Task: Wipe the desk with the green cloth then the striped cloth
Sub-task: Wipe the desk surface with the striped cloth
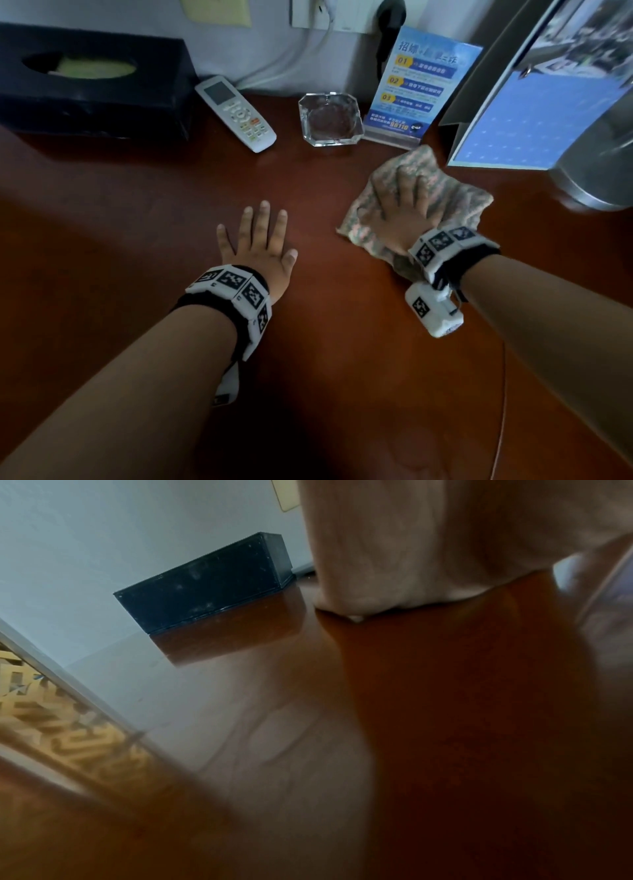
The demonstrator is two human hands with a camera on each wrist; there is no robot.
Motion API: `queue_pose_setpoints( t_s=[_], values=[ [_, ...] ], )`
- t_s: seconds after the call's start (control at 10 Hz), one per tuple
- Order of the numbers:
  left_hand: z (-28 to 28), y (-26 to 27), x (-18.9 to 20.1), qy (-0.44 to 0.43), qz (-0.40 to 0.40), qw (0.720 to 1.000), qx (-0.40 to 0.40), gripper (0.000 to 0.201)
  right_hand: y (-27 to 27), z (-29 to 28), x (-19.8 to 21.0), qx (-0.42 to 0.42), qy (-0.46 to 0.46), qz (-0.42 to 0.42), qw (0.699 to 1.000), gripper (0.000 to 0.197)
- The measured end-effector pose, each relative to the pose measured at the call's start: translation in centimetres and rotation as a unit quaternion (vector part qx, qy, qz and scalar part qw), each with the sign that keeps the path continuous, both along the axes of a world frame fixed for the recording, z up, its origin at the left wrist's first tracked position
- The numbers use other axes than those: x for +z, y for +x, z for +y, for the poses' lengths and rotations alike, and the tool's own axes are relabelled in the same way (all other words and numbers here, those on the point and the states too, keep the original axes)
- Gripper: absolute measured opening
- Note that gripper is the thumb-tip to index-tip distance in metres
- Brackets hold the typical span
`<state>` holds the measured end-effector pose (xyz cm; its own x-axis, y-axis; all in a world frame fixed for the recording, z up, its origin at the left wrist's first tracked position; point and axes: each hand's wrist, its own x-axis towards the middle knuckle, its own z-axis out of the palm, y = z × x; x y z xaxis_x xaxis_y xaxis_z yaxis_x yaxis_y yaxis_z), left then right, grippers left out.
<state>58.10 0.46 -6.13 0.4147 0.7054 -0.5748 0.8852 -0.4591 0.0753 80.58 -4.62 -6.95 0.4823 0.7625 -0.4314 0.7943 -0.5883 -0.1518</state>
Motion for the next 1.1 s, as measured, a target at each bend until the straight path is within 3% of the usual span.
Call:
queue_pose_setpoints(
  t_s=[0.2,0.3,0.7,0.9,1.0,1.1],
  values=[
    [-0.1,0.1,0.0,-0.001,0.003,1.0,0.004,0.059,-6.0,-7.0,0.7,0.152,-0.062,0.067,0.984,0.072],
    [-0.1,0.0,0.1,-0.001,0.002,1.0,0.004,0.059,-6.1,-7.6,0.9,0.174,-0.071,0.078,0.979,0.072],
    [0.0,0.0,0.1,-0.01,0.005,1.0,0.004,0.059,-2.6,3.5,0.4,0.091,-0.014,0.016,0.996,0.069],
    [0.1,-0.1,0.2,-0.02,0.003,1.0,0.005,0.059,2.3,1.3,0.8,0.017,-0.005,0.0,1.0,0.07],
    [0.0,0.1,0.2,-0.022,0.004,1.0,0.007,0.059,1.8,-1.4,0.7,-0.037,-0.012,0.017,0.999,0.069],
    [0.0,0.1,0.3,-0.021,0.003,1.0,0.008,0.059,-0.5,-4.1,0.2,-0.018,0.005,-0.006,1.0,0.066]
  ],
)
